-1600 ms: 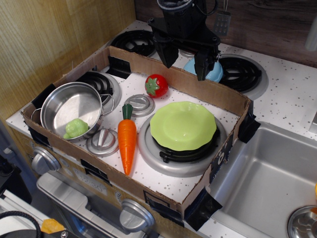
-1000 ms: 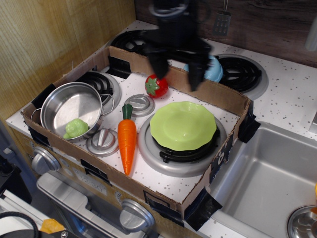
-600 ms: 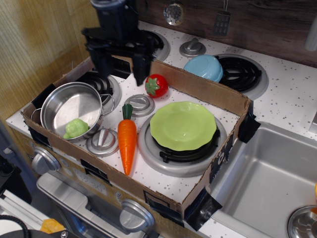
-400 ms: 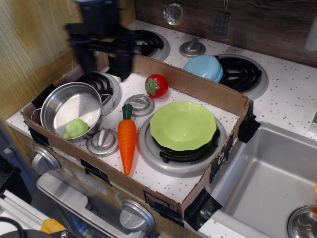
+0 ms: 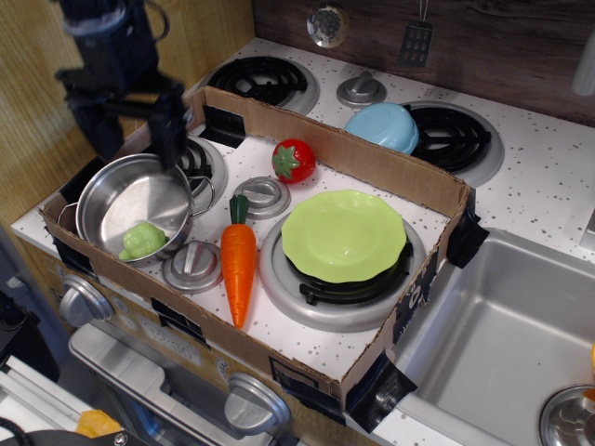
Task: Take broccoli out of pan
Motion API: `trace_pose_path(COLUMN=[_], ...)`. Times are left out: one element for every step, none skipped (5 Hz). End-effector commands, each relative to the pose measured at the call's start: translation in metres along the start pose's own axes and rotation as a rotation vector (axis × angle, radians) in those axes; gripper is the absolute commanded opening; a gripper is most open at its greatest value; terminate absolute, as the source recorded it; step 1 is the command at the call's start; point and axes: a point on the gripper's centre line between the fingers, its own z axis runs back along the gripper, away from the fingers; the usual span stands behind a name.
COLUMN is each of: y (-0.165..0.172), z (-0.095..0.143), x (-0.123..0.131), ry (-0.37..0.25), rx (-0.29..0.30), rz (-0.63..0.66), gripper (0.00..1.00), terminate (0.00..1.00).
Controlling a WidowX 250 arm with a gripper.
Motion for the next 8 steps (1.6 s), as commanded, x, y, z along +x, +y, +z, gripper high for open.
trace_pose_path(y=[0.012, 0.011, 0.007, 0.004, -0.001, -0.004, -0.004, -0.003], z=[-0.010, -0.013, -0.025, -0.037, -0.047, -0.057, -0.056, -0.049], x=[-0.010, -0.014, -0.015, -0.016, -0.016, -0.017, -0.019, -0.019], ry=[-0.046, -0.016, -0.008, -0.001, 0.002, 0.005, 0.020, 0.035], rx=[0.015, 0.001, -0.027, -0.043, -0.073, -0.084, -0.079, -0.037], rz=[0.020, 0.010, 0.003, 0.021, 0.020, 0.040, 0.071, 0.105], gripper=[1.00, 1.00, 1.00, 1.00, 1.00, 1.00, 1.00, 0.00], terminate=[0.00, 0.00, 0.00, 0.00, 0.00, 0.00, 0.00, 0.00])
